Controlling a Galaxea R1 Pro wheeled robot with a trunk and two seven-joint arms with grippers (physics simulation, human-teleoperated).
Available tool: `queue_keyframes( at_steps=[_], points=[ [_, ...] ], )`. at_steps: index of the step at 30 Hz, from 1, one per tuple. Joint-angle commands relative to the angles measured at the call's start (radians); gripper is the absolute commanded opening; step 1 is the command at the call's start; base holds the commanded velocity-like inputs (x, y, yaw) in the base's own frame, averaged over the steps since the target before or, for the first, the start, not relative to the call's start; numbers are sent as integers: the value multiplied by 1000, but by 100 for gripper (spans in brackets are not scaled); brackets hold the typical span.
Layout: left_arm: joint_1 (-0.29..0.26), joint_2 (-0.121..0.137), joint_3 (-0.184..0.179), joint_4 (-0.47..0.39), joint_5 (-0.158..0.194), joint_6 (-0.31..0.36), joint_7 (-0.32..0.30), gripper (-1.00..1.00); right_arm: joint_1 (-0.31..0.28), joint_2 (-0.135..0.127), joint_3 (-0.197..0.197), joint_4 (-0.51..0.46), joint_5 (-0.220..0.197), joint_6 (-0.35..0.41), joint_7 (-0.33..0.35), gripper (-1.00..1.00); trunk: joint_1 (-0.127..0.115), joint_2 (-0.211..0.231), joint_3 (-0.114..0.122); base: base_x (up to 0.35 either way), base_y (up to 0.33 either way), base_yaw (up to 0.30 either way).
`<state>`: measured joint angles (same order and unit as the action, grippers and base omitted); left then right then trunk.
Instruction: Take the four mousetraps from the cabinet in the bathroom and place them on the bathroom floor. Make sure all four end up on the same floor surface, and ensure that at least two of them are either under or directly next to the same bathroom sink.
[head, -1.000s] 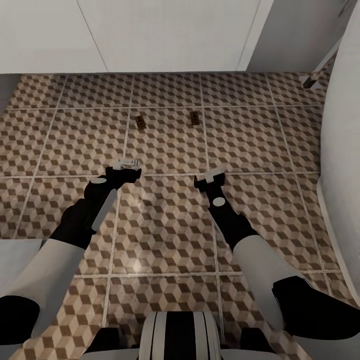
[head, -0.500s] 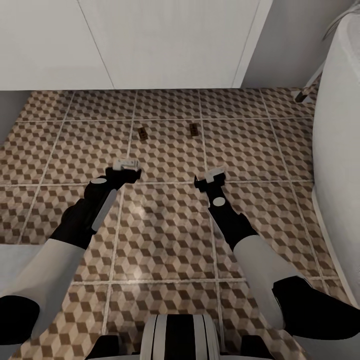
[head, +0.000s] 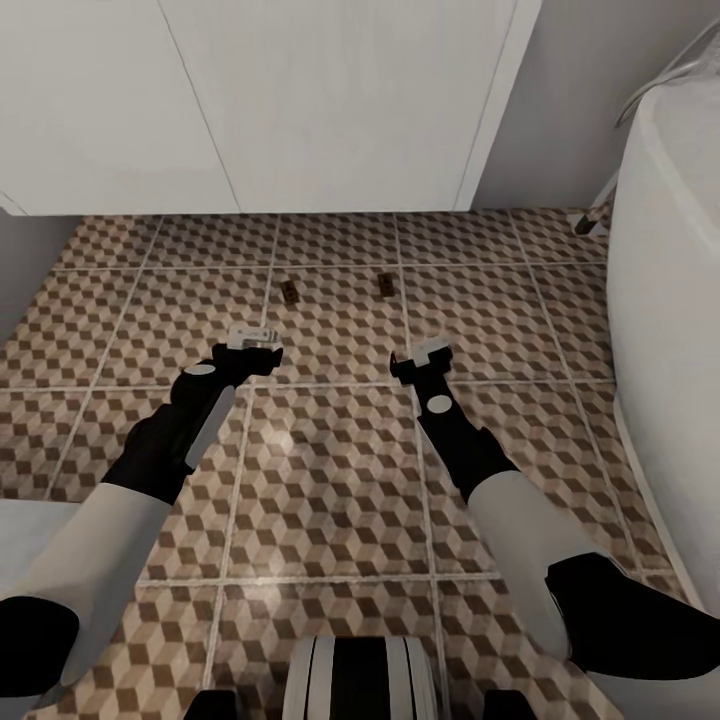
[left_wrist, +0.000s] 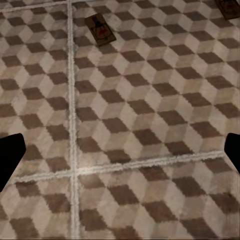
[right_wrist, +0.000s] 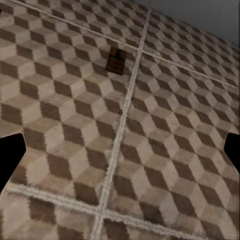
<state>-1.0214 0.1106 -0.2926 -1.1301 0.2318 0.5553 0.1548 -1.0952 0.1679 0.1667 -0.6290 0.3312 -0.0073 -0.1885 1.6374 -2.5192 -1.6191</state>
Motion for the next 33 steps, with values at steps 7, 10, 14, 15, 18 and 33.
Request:
queue_keyframes(
  at_steps=[7, 10, 14, 15, 18, 33],
  points=[
    [28, 1, -3, 11, 11, 1, 8, 100, 3, -2, 2, 2, 8, 0, -6, 100, -3, 1, 38, 0, 0, 0],
    [39, 1, -3, 15, 11, 0, 8, 100, 5, -4, 2, 2, 8, -1, -6, 100, -5, 2, 54, 0, 0, 0],
    [57, 1, -3, 22, 11, -3, 8, 100, 8, -6, 1, 2, 8, -3, -6, 100, -6, 3, 76, 0, 0, 0],
    [60, 1, -3, 24, 11, -3, 7, 100, 9, -7, 1, 3, 8, -3, -6, 100, -7, 3, 82, 0, 0, 0],
    [69, 1, -3, 33, 11, -4, 7, 100, 10, -13, 1, 3, 8, -3, -6, 100, -8, 4, 98, 0, 0, 0],
    [100, 1, -5, 97, 11, -11, 4, 100, 33, -37, 2, 13, 6, -5, -3, 100, -15, 8, 180, 0, 0, 0]
  ],
)
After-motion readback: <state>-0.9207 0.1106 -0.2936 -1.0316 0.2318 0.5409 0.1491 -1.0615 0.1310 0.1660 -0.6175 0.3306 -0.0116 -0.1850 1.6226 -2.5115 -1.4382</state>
